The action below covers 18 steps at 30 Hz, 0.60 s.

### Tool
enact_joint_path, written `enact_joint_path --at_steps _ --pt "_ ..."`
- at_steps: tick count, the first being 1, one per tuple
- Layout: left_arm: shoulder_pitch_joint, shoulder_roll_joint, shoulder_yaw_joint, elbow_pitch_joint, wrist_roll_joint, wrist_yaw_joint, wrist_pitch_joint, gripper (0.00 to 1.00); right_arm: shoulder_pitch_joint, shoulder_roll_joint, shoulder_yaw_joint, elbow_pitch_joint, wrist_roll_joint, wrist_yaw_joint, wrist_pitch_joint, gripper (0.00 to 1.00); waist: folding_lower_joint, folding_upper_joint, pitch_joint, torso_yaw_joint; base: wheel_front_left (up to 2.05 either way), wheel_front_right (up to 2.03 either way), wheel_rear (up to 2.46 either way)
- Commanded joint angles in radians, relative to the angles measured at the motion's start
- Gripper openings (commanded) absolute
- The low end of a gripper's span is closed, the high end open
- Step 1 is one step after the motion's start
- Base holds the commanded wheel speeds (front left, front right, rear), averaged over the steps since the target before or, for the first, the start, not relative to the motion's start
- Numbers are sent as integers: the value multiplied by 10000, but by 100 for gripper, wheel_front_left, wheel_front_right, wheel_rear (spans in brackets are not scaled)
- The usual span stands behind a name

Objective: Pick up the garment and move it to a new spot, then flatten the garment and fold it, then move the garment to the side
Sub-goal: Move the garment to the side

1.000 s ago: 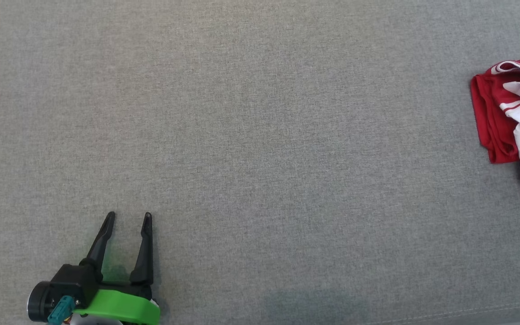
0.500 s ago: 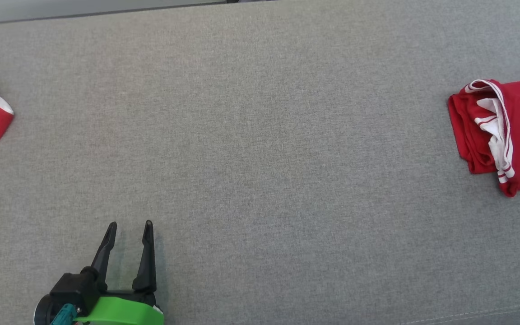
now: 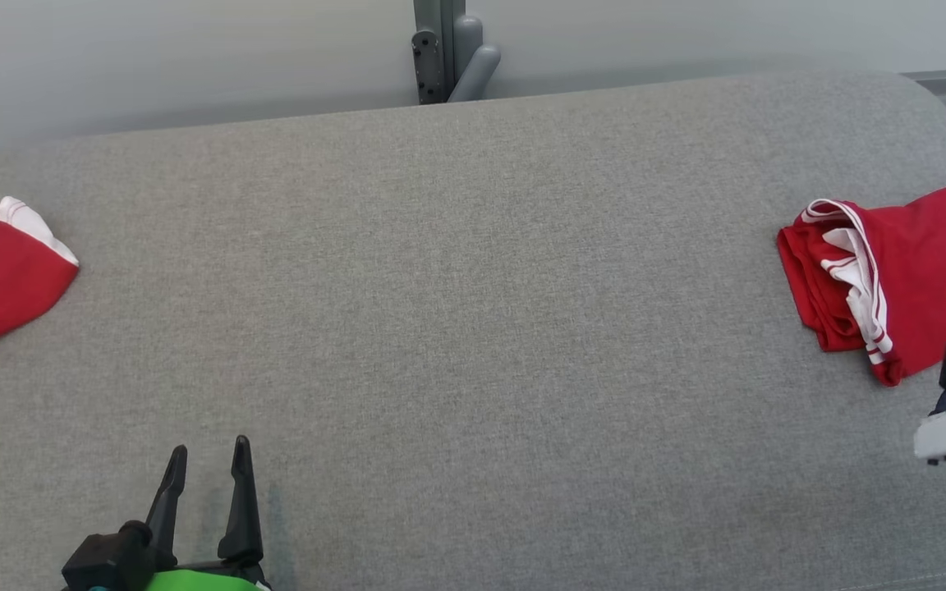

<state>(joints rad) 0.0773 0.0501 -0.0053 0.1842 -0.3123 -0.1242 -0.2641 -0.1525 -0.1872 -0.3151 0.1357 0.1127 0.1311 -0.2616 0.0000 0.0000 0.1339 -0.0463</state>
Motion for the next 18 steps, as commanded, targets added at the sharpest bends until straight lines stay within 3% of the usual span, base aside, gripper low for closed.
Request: enact_joint_path --at_steps 1,10,18 --pt "156 14 17 16 -85 66 4 100 393 290 66 -367 -78 -8 -38 100 0 0 -224 64 0 0 0" --pt "310 13 97 141 -29 113 4 100 1565 980 471 -1118 -115 -8 -37 100 0 0 -649 288 0 0 0" --pt "391 14 95 234 2 123 5 100 2476 1029 1187 -1046 -320 -9 -38 100 0 0 -935 597 0 0 0"
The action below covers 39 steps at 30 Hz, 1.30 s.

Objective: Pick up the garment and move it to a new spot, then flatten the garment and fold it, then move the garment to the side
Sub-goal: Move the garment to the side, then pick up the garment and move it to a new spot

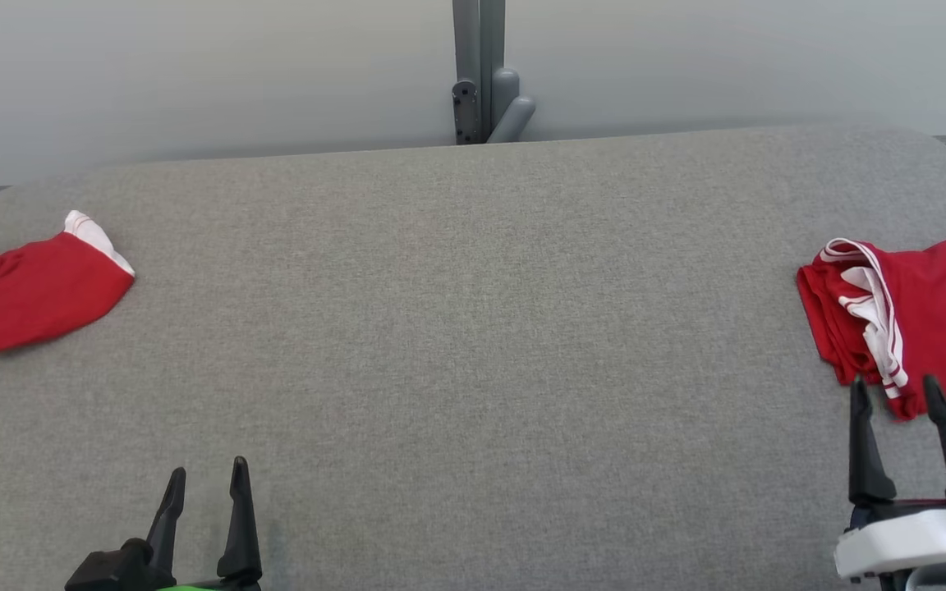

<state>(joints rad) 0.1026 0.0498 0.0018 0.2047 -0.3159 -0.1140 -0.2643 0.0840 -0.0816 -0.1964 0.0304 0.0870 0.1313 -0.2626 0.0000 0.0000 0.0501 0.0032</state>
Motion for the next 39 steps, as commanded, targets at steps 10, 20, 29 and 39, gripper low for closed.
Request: enact_joint_path --at_steps 10,20,29,39 --pt "265 17 -103 152 -64 76 6 100 658 129 496 519 -130 -11 -29 100 0 0 -457 516 0 0 0" --pt "204 17 -200 362 -35 48 6 100 603 236 295 934 -133 -11 -29 100 0 0 -564 609 0 0 0" --pt "205 17 -161 369 58 -15 6 100 500 280 321 948 -78 -11 -29 100 0 0 -567 587 0 0 0" --pt "209 17 -148 342 83 -46 6 100 615 297 383 935 6 -11 -30 100 0 0 -590 698 0 0 0"
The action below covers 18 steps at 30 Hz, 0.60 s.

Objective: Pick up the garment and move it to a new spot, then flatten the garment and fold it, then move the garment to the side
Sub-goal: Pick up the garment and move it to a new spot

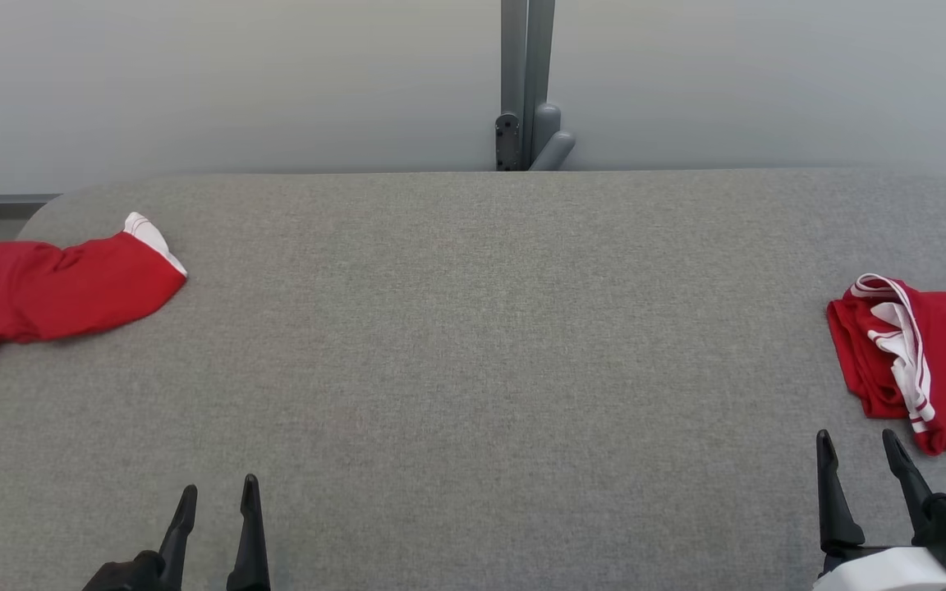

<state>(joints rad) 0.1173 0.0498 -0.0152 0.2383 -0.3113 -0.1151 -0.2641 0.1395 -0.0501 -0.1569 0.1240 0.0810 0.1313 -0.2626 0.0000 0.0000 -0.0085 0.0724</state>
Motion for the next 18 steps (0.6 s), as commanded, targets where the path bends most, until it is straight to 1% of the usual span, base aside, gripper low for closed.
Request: enact_joint_path --at_steps 1,8,12,18 --pt "71 17 33 8 30 -31 4 100 81 -22 -25 -1 67 -11 -30 100 0 0 -11 43 0 0 0" --pt "5 17 64 4 87 -35 4 100 18 -16 99 -129 196 -11 -30 100 0 0 -6 545 0 0 0" --pt "-15 17 113 29 118 -41 4 100 32 -16 167 -133 234 -11 -30 100 0 0 -41 1060 0 0 0" --pt "163 18 226 35 125 -6 5 100 152 -16 235 -103 372 -11 -30 100 0 0 -158 2027 0 0 0"
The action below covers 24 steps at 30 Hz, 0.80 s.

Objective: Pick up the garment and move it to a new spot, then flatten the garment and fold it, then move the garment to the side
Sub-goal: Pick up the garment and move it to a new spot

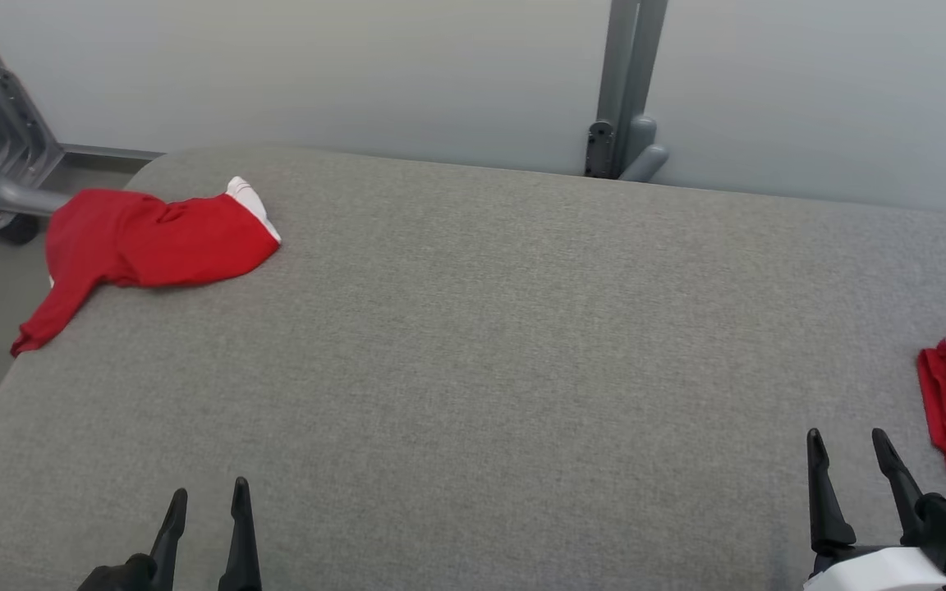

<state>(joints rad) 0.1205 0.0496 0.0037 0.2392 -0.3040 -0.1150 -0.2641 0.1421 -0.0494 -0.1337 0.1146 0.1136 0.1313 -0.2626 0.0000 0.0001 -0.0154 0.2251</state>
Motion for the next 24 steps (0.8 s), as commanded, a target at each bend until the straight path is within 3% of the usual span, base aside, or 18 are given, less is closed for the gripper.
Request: enact_joint_path --at_steps 1,11,24 --pt "178 19 52 12 58 6 5 100 116 -22 39 9 71 -11 -30 100 0 -1 -106 645 0 0 0" --pt "512 20 389 -121 14 75 4 100 55 -25 389 155 223 -11 -30 100 0 -1 -309 1591 0 0 0" --pt "270 18 697 -250 -91 73 4 100 129 -26 366 79 262 -11 -30 100 0 -1 -232 1459 0 0 0"
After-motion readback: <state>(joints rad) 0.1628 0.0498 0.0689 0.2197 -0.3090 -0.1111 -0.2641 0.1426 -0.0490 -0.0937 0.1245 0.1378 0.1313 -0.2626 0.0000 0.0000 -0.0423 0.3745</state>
